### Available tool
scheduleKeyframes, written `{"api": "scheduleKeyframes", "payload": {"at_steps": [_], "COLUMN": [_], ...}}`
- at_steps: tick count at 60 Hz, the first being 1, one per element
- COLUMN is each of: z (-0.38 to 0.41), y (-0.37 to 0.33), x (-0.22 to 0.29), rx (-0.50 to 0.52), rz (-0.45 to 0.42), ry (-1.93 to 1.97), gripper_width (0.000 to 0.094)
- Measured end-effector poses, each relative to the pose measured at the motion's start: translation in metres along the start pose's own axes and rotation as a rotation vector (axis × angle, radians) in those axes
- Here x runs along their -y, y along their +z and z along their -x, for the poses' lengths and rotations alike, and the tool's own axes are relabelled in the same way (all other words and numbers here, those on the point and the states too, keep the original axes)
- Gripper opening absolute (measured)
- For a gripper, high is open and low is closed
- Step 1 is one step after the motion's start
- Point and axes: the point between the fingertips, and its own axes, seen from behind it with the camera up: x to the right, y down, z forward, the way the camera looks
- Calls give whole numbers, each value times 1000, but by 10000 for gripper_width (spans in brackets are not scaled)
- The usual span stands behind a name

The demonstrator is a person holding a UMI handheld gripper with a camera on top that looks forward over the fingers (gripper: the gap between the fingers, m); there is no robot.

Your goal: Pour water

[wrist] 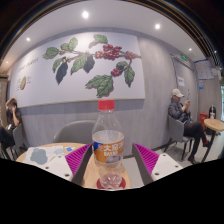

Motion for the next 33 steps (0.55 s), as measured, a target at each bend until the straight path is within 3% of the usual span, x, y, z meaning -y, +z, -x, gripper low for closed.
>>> {"api": "scheduleKeyframes", "payload": {"at_steps": [16, 33], "z": [6, 69], "y": [-127, -260], "x": [-7, -41], "rx": [45, 193], "rz": [27, 67], "ry": [-23, 122], "gripper_width": [852, 850]}}
